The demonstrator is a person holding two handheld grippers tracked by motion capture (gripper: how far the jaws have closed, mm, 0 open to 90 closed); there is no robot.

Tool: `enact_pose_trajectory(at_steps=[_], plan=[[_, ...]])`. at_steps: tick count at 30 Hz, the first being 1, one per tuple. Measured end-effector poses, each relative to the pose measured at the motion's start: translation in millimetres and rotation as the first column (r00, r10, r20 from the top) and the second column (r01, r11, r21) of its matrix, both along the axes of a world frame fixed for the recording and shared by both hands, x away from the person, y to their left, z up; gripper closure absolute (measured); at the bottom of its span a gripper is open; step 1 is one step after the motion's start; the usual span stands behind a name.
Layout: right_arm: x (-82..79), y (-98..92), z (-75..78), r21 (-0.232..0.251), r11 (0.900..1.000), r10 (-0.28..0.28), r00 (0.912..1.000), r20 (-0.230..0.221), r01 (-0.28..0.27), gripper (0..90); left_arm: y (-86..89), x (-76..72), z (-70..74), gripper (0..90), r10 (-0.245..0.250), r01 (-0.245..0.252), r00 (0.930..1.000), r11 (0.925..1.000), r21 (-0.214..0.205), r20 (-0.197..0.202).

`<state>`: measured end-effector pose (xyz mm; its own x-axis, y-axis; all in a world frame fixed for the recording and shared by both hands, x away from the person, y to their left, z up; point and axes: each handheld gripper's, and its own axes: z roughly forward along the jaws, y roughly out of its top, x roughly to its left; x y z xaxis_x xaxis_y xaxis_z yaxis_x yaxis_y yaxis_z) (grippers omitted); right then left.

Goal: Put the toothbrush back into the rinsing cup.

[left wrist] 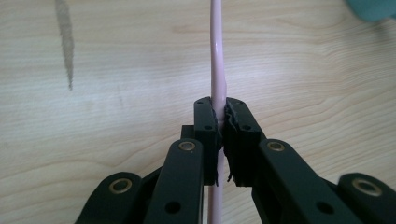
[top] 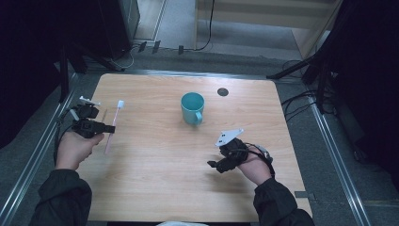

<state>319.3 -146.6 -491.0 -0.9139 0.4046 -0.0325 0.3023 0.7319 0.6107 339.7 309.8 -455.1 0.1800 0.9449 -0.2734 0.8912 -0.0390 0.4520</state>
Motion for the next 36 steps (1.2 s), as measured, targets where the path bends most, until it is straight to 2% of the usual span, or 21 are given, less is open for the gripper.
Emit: enact_pose_trajectory(at_steps=[4,8,13,16,20,24,27,30,31,32,34,36], plan=[[0.1,-0.3,0.1,0.001,1.0000,0.000,1.0000,0.001,0.000,21.6,-7.4,-2.3,3.9,83.9,-0.026,0.026,0.9969,0.9996,-0.003,0.074],[0.1,-0.5,0.1,-0.001,1.0000,0.001,1.0000,0.003,-0.001,21.6,-16.0,-6.7,8.3,83.9,-0.041,0.039,0.9864,0.9991,0.013,0.159],[0.0,-0.7,0.1,-0.002,1.0000,0.002,1.0000,0.001,-0.002,21.6,-22.3,-8.2,11.0,83.9,-0.048,0.048,0.9794,0.9988,0.008,0.196],[0.0,-0.7,0.2,-0.003,1.0000,0.003,1.0000,0.002,-0.003,21.6,-27.4,-9.6,11.7,83.9,-0.060,0.059,0.9719,0.9982,0.013,0.228],[-0.1,-0.1,-0.1,-0.005,1.0000,0.004,1.0000,-0.001,-0.004,21.6,-35.7,-11.9,15.0,83.8,-0.075,0.080,0.9513,0.9967,-0.006,0.299],[-0.7,0.9,0.0,-0.007,0.9999,0.010,1.0000,0.000,-0.010,21.6,-45.3,-14.5,18.9,83.8,-0.086,0.107,0.9265,0.9935,-0.039,0.366],[-1.3,1.6,-0.1,-0.005,0.9999,0.016,0.9999,0.001,-0.016,21.5,-52.5,-16.8,22.8,83.8,-0.085,0.114,0.9093,0.9924,-0.047,0.407],[-1.2,1.5,-0.3,-0.005,0.9999,0.013,0.9999,0.000,-0.013,21.5,-58.3,-17.5,25.5,83.8,-0.082,0.126,0.8993,0.9892,-0.075,0.430],[-1.1,1.4,-0.3,-0.004,0.9999,0.010,0.9999,0.001,-0.010,21.5,-60.3,-17.1,26.1,83.8,-0.082,0.126,0.8991,0.9890,-0.077,0.430],[-0.9,1.2,-0.4,-0.003,0.9999,0.012,0.9999,0.000,-0.012,21.5,-62.3,-17.0,26.5,83.9,-0.088,0.129,0.8943,0.9894,-0.066,0.439],[-0.4,1.7,-0.3,0.013,0.9997,0.023,0.9997,0.001,-0.023,21.5,-67.4,-16.2,27.4,83.9,-0.093,0.130,0.8900,0.9901,-0.053,0.446],[-0.5,2.1,-0.2,0.021,0.9995,0.024,0.9997,-0.005,-0.024,21.5,-71.4,-14.8,28.2,83.9,-0.098,0.140,0.8863,0.9885,-0.059,0.453]])
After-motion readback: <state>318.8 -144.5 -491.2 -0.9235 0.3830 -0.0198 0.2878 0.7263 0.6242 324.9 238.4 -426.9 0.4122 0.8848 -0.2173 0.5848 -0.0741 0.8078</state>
